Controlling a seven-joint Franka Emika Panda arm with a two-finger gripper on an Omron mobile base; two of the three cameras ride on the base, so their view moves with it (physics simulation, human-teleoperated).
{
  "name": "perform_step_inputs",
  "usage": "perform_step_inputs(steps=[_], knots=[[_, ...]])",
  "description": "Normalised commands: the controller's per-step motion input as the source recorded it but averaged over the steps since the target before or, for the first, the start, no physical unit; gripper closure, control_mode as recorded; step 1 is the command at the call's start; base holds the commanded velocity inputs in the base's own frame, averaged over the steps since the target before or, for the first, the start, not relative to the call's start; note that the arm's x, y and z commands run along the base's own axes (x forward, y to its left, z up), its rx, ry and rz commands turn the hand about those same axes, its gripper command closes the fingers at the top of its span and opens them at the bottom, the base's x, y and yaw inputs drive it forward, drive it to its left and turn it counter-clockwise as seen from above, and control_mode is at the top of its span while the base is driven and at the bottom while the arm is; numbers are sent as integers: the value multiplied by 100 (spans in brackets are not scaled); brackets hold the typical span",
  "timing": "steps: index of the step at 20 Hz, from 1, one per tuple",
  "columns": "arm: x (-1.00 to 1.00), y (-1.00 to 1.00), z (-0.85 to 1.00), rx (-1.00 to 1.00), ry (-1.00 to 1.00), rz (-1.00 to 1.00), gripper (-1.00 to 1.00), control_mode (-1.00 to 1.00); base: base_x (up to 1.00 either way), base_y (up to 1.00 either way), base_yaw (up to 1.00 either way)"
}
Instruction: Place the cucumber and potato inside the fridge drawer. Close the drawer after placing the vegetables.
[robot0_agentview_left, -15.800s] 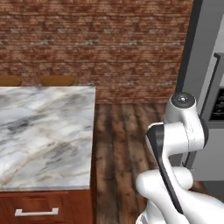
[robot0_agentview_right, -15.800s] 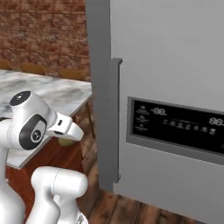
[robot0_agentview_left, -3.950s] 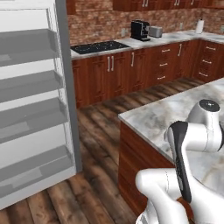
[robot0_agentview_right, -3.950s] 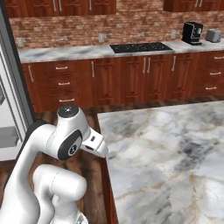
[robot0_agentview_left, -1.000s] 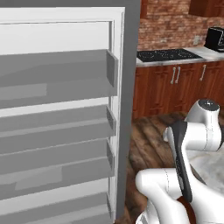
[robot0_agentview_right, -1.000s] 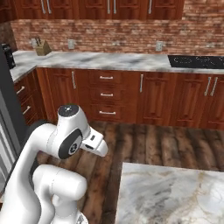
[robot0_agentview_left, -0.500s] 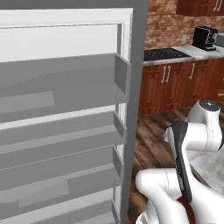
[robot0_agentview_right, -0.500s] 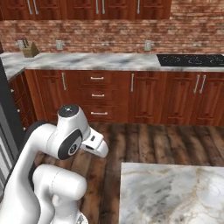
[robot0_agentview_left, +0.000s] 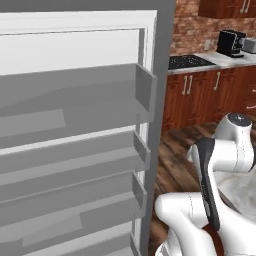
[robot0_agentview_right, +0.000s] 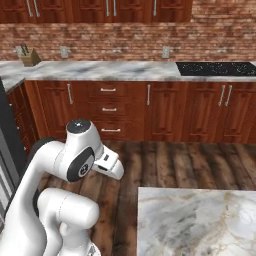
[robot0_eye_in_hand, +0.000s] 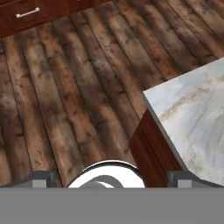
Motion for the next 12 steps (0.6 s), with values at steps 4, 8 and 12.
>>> perform_step_inputs(steps=[4,8,12], knots=[[0,0,0,0,0,0,-100,100,91,-65,-8],[0,0,0,0,0,0,-100,100,100,-83,3],[0,0,0,0,0,0,-100,100,100,-13,20]])
